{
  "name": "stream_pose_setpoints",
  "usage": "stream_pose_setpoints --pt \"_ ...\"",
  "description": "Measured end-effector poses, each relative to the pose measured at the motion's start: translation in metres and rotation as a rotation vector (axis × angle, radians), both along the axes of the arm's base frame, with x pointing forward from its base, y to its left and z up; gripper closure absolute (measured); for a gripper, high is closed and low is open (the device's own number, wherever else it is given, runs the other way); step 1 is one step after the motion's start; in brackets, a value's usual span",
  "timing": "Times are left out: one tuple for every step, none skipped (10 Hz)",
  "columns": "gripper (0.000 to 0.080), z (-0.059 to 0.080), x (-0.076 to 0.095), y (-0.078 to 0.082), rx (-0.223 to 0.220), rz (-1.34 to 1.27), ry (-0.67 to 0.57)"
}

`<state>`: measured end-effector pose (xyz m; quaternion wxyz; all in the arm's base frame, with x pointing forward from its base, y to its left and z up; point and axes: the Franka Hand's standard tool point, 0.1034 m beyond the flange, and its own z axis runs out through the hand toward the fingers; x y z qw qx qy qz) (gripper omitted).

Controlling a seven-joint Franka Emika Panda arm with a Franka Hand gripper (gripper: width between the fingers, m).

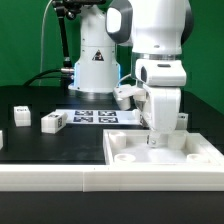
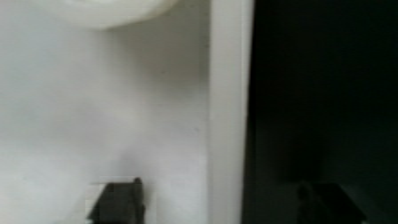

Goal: Assemble one leg

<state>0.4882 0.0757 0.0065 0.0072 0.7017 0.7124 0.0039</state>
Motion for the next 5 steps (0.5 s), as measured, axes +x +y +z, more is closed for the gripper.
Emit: stream_pose_setpoints --pt "0.0247 0.0000 0.0000 -0.0001 0.000 0.000 0.000" --pt "0.0181 -0.0001 -0.0001 -0.0002 0.000 0.000 0.000" --pt "0.0181 -0.0001 -0.0001 -0.0002 0.000 0.000 0.000" --pt "0.0154 -0.0001 -0.0001 -0.0002 0.000 0.000 0.000" --pt "0.0154 -0.0001 -0.0002 -0.0003 0.000 0.000 0.000"
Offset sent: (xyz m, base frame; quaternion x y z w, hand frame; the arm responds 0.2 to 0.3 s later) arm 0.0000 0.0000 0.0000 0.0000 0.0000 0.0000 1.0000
